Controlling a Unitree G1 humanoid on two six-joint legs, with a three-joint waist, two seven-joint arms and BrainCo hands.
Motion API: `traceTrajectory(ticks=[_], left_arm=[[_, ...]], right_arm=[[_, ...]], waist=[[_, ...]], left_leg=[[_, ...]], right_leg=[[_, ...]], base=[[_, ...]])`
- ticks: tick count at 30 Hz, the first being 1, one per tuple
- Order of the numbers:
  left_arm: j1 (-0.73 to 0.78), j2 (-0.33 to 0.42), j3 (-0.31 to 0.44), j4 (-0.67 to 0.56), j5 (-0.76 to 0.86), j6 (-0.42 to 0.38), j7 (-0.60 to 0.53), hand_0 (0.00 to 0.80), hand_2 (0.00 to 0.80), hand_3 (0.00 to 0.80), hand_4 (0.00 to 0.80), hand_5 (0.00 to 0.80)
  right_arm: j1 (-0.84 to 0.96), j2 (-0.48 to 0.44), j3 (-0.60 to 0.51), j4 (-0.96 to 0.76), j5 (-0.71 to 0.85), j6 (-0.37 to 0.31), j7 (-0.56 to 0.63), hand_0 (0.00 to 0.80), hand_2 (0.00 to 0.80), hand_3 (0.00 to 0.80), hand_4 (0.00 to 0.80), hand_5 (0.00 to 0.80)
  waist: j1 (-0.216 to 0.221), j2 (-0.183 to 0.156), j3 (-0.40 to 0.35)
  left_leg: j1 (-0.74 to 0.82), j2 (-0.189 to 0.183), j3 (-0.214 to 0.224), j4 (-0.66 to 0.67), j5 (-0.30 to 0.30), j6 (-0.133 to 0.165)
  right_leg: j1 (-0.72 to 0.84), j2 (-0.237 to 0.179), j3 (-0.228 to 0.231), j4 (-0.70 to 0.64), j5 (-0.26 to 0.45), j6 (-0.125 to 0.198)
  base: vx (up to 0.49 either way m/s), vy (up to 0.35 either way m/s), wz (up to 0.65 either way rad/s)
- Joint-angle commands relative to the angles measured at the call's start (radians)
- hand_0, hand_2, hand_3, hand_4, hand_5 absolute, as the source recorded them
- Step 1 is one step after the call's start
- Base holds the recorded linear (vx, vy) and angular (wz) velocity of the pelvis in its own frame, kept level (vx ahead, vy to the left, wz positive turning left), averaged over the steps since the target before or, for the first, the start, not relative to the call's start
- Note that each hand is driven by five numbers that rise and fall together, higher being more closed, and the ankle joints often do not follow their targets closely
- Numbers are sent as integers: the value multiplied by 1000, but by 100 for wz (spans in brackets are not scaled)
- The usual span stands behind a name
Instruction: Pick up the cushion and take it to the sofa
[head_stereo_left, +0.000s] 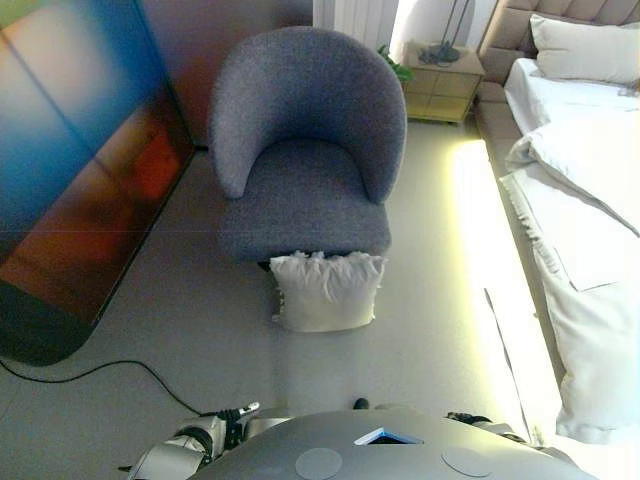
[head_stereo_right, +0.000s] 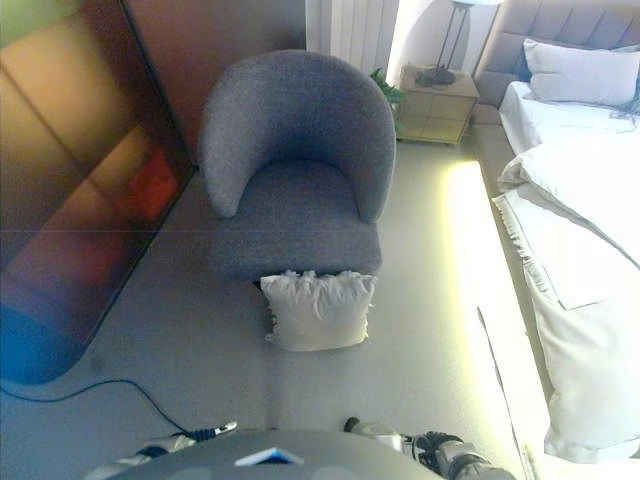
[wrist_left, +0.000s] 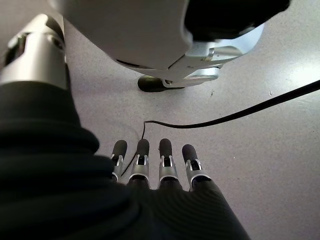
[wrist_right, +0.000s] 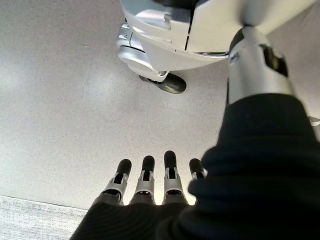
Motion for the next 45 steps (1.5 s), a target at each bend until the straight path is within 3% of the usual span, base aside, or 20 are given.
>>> traceTrajectory(ticks=[1, 3, 29, 32, 35, 37, 39, 40, 42, 45], left_arm=[[-48, -31, -10, 54, 39, 3, 9, 0, 0, 0, 0, 0], [-43, -31, -4, 55, 29, -22, 4, 0, 0, 0, 0, 0], [-49, -23, -2, 55, 37, 8, 16, 0, 0, 0, 0, 0], [-51, -23, 10, 52, 22, -20, 33, 0, 0, 0, 0, 0], [-57, -27, 28, 36, 6, -63, 47, 0, 0, 0, 0, 0], [-56, -31, 38, 34, -31, -73, 47, 0, 0, 0, 0, 0], [-45, -36, 57, 35, -87, -66, 25, 0, 0, 0, 0, 0], [-39, -38, 67, 36, -109, -72, 34, 0, 0, 0, 0, 0], [-22, -35, 77, 37, -127, -91, 52, 0, 0, 0, 0, 0], [-1, -24, 82, 42, -112, -71, 79, 0, 0, 0, 0, 0]], right_arm=[[-76, 21, -6, 64, 14, 5, -2, 0, 0, 0, 0, 0], [-78, 20, -2, 61, 15, 8, -3, 0, 0, 0, 0, 0], [-87, 22, 9, 69, 10, 2, -35, 0, 0, 0, 0, 0], [-98, 19, 11, 64, 11, 0, -31, 0, 0, 0, 0, 0], [-121, 11, 23, 50, -4, 5, -29, 0, 0, 0, 0, 0], [-139, -2, 41, 39, -14, 32, -23, 0, 0, 0, 0, 0], [-143, -9, 48, 41, -11, 49, -15, 0, 0, 0, 0, 0], [-141, -11, 46, 46, -6, 46, -9, 0, 0, 0, 0, 0], [-132, -13, 30, 56, -16, 25, -3, 0, 0, 0, 0, 0], [-120, -16, 5, 70, -32, 7, -3, 0, 0, 0, 0, 0]], waist=[[-7, -2, 41], [-8, -3, 42], [-1, -13, 49], [4, -31, 63], [14, -65, 101], [29, -73, 135], [48, -62, 164], [62, -52, 176], [82, -33, 181], [96, -6, 167]], left_leg=[[18, -42, 54, 7, -129, 51], [19, -41, 53, 7, -130, 50], [26, -34, 44, 11, -130, 50], [-11, -17, 46, 118, -153, 43], [-126, 29, 53, 402, -204, 53], [-248, 47, 15, 637, -187, 72], [-328, 27, -34, 708, -150, 81], [-349, -2, -58, 663, -127, 75], [-371, -41, -65, 540, -86, 61], [-389, -60, -8, 317, -14, 33]], right_leg=[[32, -27, 19, 6, -107, 81], [32, -26, 22, 6, -107, 81], [36, 0, 40, 6, -118, 64], [24, 2, 56, 26, -122, 49], [-16, -8, 63, 87, -133, 15], [-39, 5, 86, 134, -134, -15], [-31, 26, 114, 180, -155, -31], [-17, 38, 123, 201, -178, -31], [18, 63, 137, 216, -219, -28], [86, 101, 139, 204, -263, -25]], base=[[0, 0, 0], [0, 0, 0], [12, -22, 0], [1, -149, -4], [-47, -200, -8], [-30, -196, -25], [68, -108, -45], [141, -21, -48], [273, 4, -31], [436, 30, -10]])
